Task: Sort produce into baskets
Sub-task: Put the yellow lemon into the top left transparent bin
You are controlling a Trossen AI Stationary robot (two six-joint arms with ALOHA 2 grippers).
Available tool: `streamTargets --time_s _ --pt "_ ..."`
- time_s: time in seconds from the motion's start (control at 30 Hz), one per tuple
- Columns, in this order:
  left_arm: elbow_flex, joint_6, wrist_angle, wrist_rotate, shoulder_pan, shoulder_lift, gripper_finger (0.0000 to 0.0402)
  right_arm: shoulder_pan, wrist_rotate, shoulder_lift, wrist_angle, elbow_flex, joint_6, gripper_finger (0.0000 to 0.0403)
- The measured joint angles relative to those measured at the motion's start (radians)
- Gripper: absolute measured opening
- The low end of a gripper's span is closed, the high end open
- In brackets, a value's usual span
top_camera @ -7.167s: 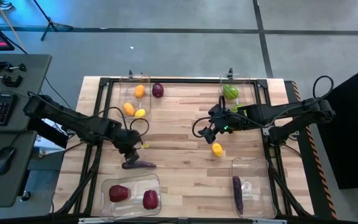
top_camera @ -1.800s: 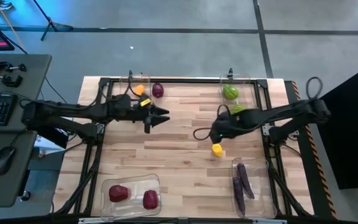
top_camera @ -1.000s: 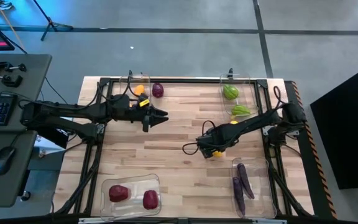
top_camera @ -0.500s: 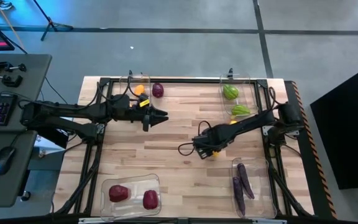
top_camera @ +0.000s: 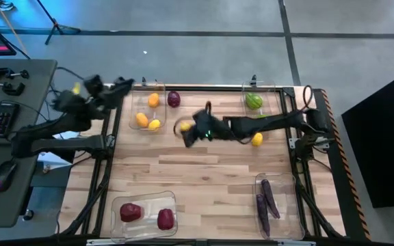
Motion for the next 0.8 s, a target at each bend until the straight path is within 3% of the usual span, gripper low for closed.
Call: streamTargets --time_s 0.13,0.27,0.57,0.8 --pt "0.001 0.014 -0.018 0.001 -0.002 -0.055 0.0191 -0.071 -0.073 0.072 0.249 0.015 -0.052 0.0142" --pt "0.001 -0.011 -0.054 0.002 -0.003 -0.057 0.0191 -0.118 -0.160 0.178 0.351 0.096 -0.088 0.0140" --pt "0.000 -0.106 -0.086 0.000 -0.003 -0.025 0.0191 -0.178 -0.210 0.439 0.361 0.380 -0.169 0.0157" --pt "0.000 -0.124 -0.080 -0.001 -0.003 -0.029 0.0191 -0.206 -0.214 0.544 0.302 0.508 -0.043 0.0170"
